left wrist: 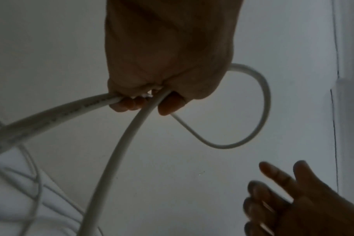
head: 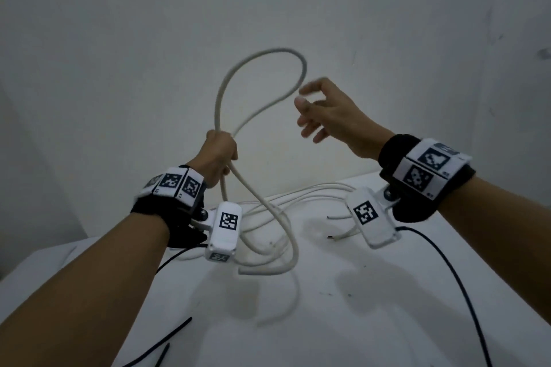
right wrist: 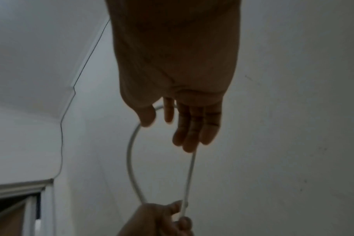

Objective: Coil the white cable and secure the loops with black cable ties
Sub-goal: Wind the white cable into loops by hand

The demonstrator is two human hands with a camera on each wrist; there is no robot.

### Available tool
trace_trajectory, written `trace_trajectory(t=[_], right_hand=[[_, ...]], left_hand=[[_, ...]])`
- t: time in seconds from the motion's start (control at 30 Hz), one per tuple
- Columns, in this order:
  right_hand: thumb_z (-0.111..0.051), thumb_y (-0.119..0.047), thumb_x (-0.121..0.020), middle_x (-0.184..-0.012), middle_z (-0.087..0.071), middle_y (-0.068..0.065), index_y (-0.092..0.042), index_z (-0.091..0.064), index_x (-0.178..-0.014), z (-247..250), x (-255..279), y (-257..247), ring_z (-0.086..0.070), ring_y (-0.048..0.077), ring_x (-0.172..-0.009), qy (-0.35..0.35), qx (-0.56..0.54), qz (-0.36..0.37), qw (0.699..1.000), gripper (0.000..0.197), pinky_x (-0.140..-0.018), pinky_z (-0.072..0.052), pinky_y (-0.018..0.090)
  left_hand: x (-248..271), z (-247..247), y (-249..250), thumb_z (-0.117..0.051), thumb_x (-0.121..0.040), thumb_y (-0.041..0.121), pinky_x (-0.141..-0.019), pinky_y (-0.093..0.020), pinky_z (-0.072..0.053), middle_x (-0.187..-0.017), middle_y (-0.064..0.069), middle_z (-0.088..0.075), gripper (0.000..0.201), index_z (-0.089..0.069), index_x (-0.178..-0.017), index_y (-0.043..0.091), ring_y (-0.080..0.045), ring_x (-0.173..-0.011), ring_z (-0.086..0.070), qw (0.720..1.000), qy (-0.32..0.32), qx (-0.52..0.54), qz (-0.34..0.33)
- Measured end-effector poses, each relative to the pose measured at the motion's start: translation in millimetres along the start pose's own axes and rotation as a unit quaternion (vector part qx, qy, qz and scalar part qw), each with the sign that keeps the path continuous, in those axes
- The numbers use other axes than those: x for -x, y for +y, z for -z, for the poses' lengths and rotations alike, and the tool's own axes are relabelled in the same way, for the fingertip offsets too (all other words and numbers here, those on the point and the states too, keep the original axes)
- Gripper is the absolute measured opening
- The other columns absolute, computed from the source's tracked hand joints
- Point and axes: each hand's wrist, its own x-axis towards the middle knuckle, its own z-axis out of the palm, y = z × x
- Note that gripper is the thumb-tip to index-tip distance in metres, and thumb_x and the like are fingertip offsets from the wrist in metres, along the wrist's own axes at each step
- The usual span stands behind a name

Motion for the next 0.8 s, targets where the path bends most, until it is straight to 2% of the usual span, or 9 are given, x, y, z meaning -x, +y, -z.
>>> trace_trajectory(t=[0.17,0.27,0.33,0.4,0.47,0.53,0.63,0.73,0.8], right_hand=[[-0.057,-0.010,-0.092,-0.088,-0.068,0.005,-0.015,-0.061,-0.096,-12.8,46.0,-5.5,-0.061,0.015,-0.077,-0.224,0.064,-0.064,0.970,0.007,-0.065,-0.047,0.031],[-0.055,-0.004,-0.092,-0.096,-0.065,-0.019,-0.018,-0.065,-0.108,-23.7,82.9,1.3,-0.059,0.000,-0.091,-0.340,0.123,-0.078,0.929,0.023,-0.079,-0.045,0.016],[-0.057,-0.014,-0.093,-0.118,-0.063,-0.015,-0.021,-0.066,-0.113,-26.8,101.5,4.7,-0.056,0.005,-0.114,-0.362,0.187,-0.061,0.911,0.023,-0.098,-0.043,0.020],[-0.053,-0.040,-0.094,-0.127,-0.062,-0.007,-0.027,-0.069,-0.106,-29.3,120.7,2.5,-0.052,0.014,-0.123,-0.354,0.239,-0.042,0.903,0.024,-0.109,-0.035,0.037],[-0.034,-0.072,-0.086,-0.103,-0.070,0.002,-0.029,-0.070,-0.081,-30.7,138.4,1.9,-0.058,0.018,-0.111,-0.316,0.248,-0.010,0.916,0.056,-0.108,-0.034,0.044],[-0.020,-0.083,-0.078,-0.070,-0.063,0.014,-0.014,-0.059,-0.060,-31.4,154.6,2.6,-0.061,0.027,-0.079,-0.248,0.250,0.060,0.934,0.082,-0.089,-0.044,0.045],[-0.026,-0.079,-0.082,-0.051,-0.038,0.013,-0.004,-0.039,-0.051,-31.9,162.8,-3.5,-0.038,0.026,-0.051,-0.106,0.102,0.076,0.986,0.082,-0.054,-0.035,0.041],[-0.031,-0.054,-0.093,-0.053,-0.037,0.000,-0.016,-0.038,-0.055,-33.1,151.4,-20.0,-0.033,0.014,-0.052,-0.034,-0.050,0.033,0.998,0.055,-0.054,-0.033,0.023],[-0.032,-0.041,-0.101,-0.054,-0.036,-0.005,-0.013,-0.041,-0.067,-30.1,139.5,-29.1,-0.034,0.011,-0.053,-0.010,-0.115,0.015,0.993,0.045,-0.054,-0.034,0.016]], left_hand=[[13.8,0.1,-4.2,-0.037,-0.079,-0.008,-0.049,-0.031,-0.032,-0.078,-0.008,-0.034,0.051,-0.038,-0.130,-0.003,-0.022,-0.062,-0.033,0.995,-0.011,0.071,0.070],[29.7,1.4,-0.7,-0.035,-0.080,-0.008,-0.050,-0.031,-0.032,-0.078,-0.007,-0.031,0.017,-0.040,-0.092,0.003,-0.021,-0.063,-0.029,0.988,-0.021,0.110,0.106],[35.8,2.3,-0.9,-0.034,-0.081,-0.007,-0.051,-0.031,-0.031,-0.078,-0.006,-0.030,0.014,-0.035,-0.078,0.007,-0.020,-0.063,-0.027,0.983,-0.030,0.122,0.131],[47.7,6.6,-0.5,-0.034,-0.082,-0.004,-0.051,-0.030,-0.029,-0.076,-0.005,-0.029,0.014,-0.033,-0.076,0.008,-0.018,-0.061,-0.026,0.980,-0.043,0.124,0.147],[57.4,11.6,-1.7,-0.033,-0.083,-0.002,-0.052,-0.029,-0.027,-0.074,-0.005,-0.031,0.014,-0.033,-0.076,0.010,-0.017,-0.060,-0.026,0.977,-0.047,0.125,0.163],[64.8,15.0,-4.9,-0.035,-0.086,0.000,-0.052,-0.029,-0.027,-0.073,-0.006,-0.033,0.014,-0.034,-0.076,0.010,-0.017,-0.059,-0.027,0.973,-0.057,0.138,0.177],[75.0,12.2,-11.1,-0.039,-0.094,0.007,-0.056,-0.034,-0.038,-0.081,-0.010,-0.040,0.009,-0.041,-0.086,0.003,-0.021,-0.065,-0.038,0.973,-0.078,0.121,0.179],[80.6,2.4,-21.6,-0.045,-0.095,0.016,-0.069,-0.040,-0.042,-0.097,-0.012,-0.043,0.023,-0.055,-0.114,0.006,-0.027,-0.083,-0.044,0.982,-0.087,0.080,0.147],[81.2,-1.3,-29.0,-0.045,-0.097,0.018,-0.071,-0.037,-0.039,-0.092,-0.008,-0.045,0.020,-0.061,-0.106,0.011,-0.027,-0.086,-0.045,0.986,-0.082,0.084,0.122]])
